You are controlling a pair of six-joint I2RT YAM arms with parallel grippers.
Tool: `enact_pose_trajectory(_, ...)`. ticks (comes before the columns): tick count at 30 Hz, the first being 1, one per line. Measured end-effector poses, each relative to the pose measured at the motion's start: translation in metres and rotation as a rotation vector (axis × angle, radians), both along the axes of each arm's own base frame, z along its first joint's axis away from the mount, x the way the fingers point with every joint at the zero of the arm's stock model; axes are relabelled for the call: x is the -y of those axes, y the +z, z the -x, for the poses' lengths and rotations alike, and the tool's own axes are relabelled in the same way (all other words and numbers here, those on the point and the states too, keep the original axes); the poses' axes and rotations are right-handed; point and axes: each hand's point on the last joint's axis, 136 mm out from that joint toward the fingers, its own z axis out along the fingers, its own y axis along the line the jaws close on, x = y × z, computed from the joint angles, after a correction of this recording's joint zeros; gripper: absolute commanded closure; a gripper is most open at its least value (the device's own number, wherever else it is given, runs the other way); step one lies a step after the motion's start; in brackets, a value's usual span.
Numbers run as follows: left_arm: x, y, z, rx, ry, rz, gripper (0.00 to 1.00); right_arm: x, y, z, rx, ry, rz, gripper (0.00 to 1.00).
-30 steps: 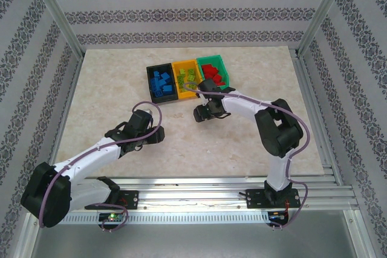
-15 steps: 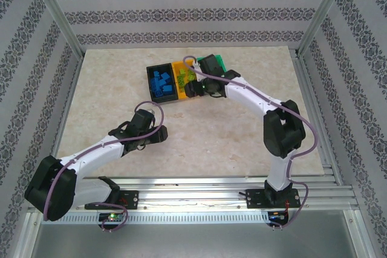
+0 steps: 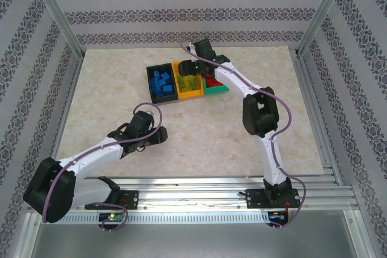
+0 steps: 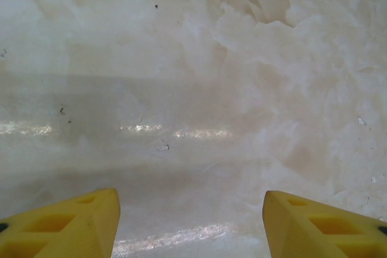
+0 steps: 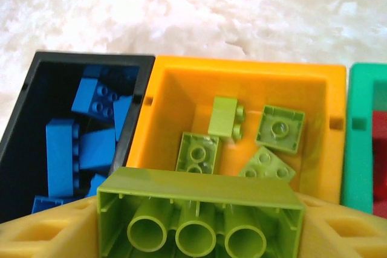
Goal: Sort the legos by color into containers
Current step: Place the lego in the container, then reset both arms
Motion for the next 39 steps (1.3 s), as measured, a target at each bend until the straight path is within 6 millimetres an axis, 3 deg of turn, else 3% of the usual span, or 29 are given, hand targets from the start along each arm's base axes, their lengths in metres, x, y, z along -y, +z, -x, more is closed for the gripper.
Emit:
enact_pose_trajectory(8,-0.001,-0.001,0.001,-0.003,0.003,0.0,0.36,-0.005,0.0,-0.008,0.011,0.0,-0.014,0.22)
enact_pose_trajectory(12,-0.001,0.005,0.0,0.019,0.005,0.009,0.36,-0.004,-0.017,0.002,-0.014,0.007,-0.003,0.22)
enact_pose_trajectory(15,-0.002,0.013,-0.002,0.047,0.014,0.011,0.36,0.0,-0.03,0.021,-0.041,0.019,0.018,0.22)
enact_pose_trajectory(17,-0.003,0.017,-0.003,0.063,0.019,0.014,0.36,0.002,-0.027,0.033,-0.04,0.026,0.017,0.22)
enact_pose_trajectory(26,-0.019,0.027,0.001,0.142,0.063,0.0,0.38,0.033,0.018,0.108,0.044,0.04,-0.007,0.22)
enact_pose_trajectory(32,-0.03,0.043,-0.003,0.22,0.104,-0.015,0.38,0.068,0.024,0.154,0.102,0.029,0.033,0.22)
enact_pose_trajectory(37,-0.048,0.061,-0.006,0.299,0.161,-0.056,0.27,0.104,0.017,0.192,0.137,-0.018,0.082,0.22)
enact_pose_trajectory(39,-0.058,0.066,-0.006,0.324,0.187,-0.086,0.28,0.12,0.016,0.205,0.157,-0.047,0.1,0.2)
